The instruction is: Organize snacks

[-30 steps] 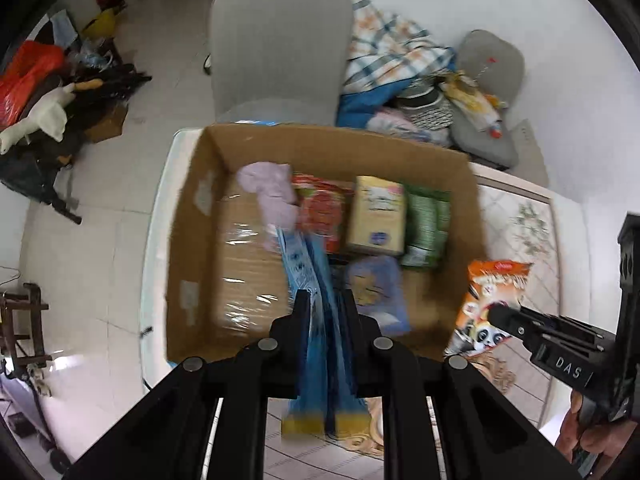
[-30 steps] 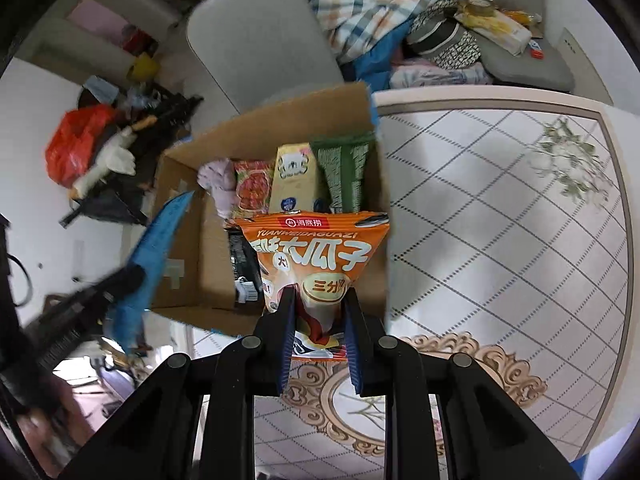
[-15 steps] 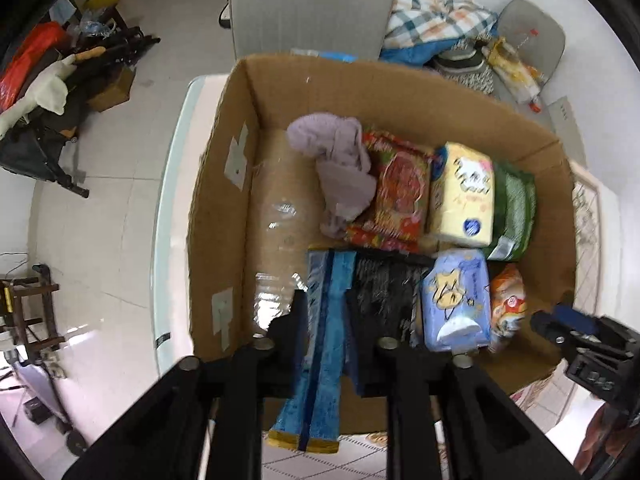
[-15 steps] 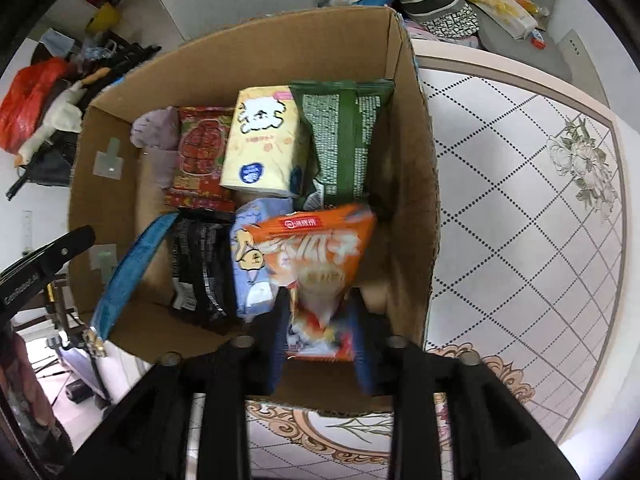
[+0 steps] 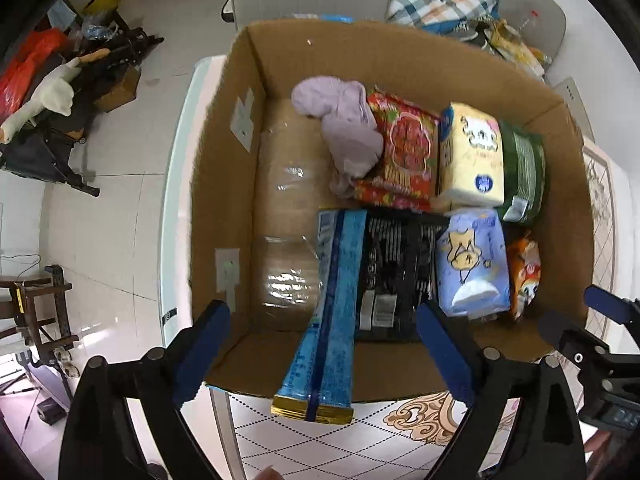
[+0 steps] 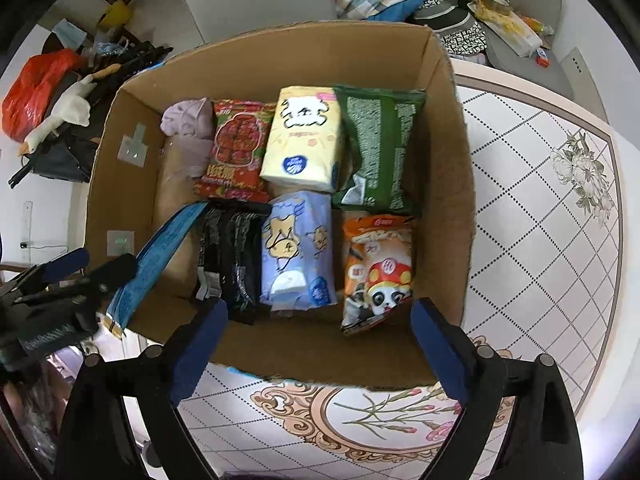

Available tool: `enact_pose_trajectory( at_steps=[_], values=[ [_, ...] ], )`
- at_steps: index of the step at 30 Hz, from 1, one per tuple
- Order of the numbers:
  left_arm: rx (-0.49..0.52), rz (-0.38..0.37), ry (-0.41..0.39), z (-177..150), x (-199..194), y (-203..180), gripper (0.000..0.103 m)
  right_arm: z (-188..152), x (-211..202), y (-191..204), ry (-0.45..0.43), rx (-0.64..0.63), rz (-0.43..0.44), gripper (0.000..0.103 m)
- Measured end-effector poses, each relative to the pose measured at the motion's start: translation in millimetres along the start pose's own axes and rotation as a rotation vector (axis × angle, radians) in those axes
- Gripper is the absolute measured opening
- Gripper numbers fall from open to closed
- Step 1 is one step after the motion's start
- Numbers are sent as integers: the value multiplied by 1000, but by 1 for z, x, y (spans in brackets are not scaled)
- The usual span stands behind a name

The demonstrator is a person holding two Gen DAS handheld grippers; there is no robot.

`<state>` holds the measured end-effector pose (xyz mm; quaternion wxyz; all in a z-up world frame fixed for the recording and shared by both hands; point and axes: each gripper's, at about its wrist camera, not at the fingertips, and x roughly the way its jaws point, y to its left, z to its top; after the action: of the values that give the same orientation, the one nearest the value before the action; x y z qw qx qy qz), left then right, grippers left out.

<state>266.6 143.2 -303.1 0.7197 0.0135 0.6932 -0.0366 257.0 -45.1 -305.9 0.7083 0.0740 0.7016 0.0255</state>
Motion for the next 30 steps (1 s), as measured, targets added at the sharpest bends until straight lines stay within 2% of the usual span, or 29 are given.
enact_pose_trajectory(
  at_steps=[4,6,12,22,25,30],
  values=[
    [-13,-25,0,-9,-2,-3,99,-7,-3,4,-15,2,-12,96],
    [-9,-19,-29,-16,-9,-7,100,-11,-7,3,-30,10,-28,103],
    [3,-7,-106,-29,-35,-19,100,-24,-24,1,-95,9,-74,103],
    [-22,-3,-191,-39,-69,-25,100,-42,-48,-13,-146,27,-90,103],
    [-24,-8,-220,-44,-84,-27,100,-47,-58,-17,-164,33,-84,103],
    [-23,-5,-328,-65,-138,-33,100,-64,-95,-22,-227,37,-67,103]
  ],
)
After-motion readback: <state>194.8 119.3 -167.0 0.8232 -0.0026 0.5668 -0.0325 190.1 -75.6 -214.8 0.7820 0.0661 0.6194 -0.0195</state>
